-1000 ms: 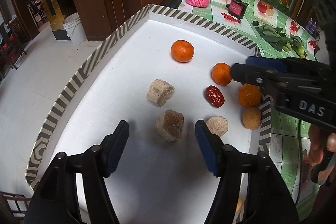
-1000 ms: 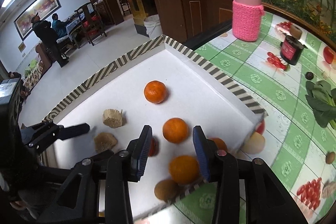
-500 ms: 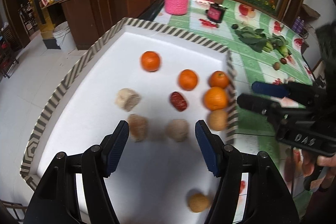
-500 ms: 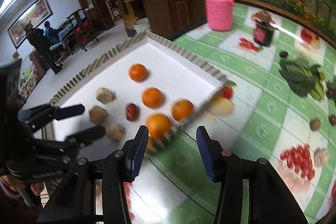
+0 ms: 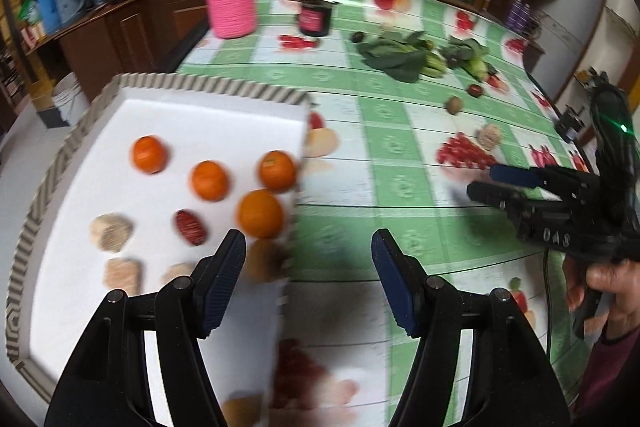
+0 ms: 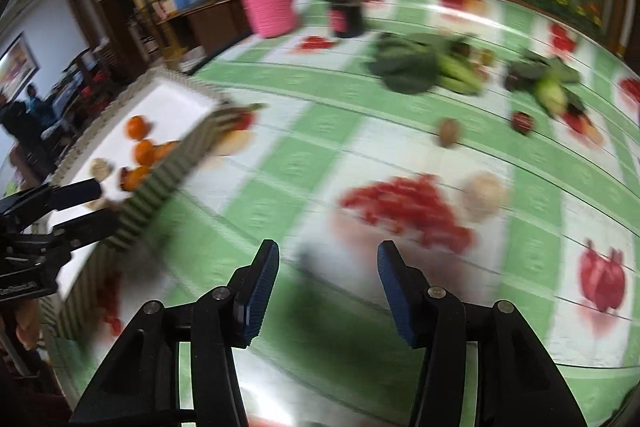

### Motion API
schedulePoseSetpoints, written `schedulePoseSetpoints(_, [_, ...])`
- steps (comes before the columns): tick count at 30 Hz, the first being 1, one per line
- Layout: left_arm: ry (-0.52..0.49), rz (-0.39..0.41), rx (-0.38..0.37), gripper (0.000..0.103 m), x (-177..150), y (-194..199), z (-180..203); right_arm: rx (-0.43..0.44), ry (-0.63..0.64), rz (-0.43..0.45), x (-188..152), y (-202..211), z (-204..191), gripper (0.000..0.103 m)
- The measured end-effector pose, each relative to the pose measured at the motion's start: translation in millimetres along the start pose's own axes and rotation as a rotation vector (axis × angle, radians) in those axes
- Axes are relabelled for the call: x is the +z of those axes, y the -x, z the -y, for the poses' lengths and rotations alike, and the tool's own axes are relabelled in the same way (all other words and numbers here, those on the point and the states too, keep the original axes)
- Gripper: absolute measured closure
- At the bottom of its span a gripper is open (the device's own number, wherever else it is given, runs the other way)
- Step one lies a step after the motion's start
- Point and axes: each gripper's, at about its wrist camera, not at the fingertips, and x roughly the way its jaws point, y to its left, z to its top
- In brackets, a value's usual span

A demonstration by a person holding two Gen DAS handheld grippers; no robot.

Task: Organize fruits
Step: 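Withdraw both grippers from the tray toward the remaining items, then grasp a beige cube with the right gripper while the left gripper grasps a brown round fruit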

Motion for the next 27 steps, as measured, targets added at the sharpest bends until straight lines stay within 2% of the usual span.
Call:
schedulePoseSetpoints(6, [-0.051,-0.016,-0.043,0.039,14.8,-10.1,29.4,-0.093,-0.106,0.033,5.9,8.6,66.1,0.047])
schedulePoseSetpoints(8, [-0.071,-0.017,-0.047,0.039,19.5,-13.6,39.3,-0.092,-0.114,0.046,9.2,9.7,76.2,0.045])
schedulePoseSetpoints(14, [-0.114,-0.029,-0.067,0.039,34.7,-25.0,64.0,-0.068,-0.065,0.045,27.2,-9.1,80.3,0.045])
schedulePoseSetpoints(15, [-0.123,-0.029,-0.067,0.039,37.3,-26.9,67.8,-0.059,-0.050,0.040,29.6,-13.9,78.5,0.047])
schedulePoseSetpoints(16, [-0.132,-0.031,-0.069,0.039,40.5,-29.3,71.7,-0.058,-0.029,0.030,30.7,-18.5,76.0,0.053])
schedulePoseSetpoints(17, [-0.136,-0.035,-0.070,0.039,43.5,-31.7,74.5,-0.072,-0.013,0.012,31.1,-24.0,75.0,0.073])
schedulePoseSetpoints(18, [-0.138,-0.040,-0.071,0.039,48.2,-35.2,77.9,-0.086,-0.003,-0.010,31.6,-28.8,74.7,0.078])
schedulePoseSetpoints(23, [-0.169,-0.041,-0.094,0.039,68.0,-50.8,96.8,-0.088,0.001,0.007,20.5,-10.9,76.1,0.079])
schedulePoseSetpoints(27, [-0.193,-0.048,-0.135,0.039,85.9,-71.5,115.7,-0.085,-0.049,0.040,9.7,8.1,89.2,0.078])
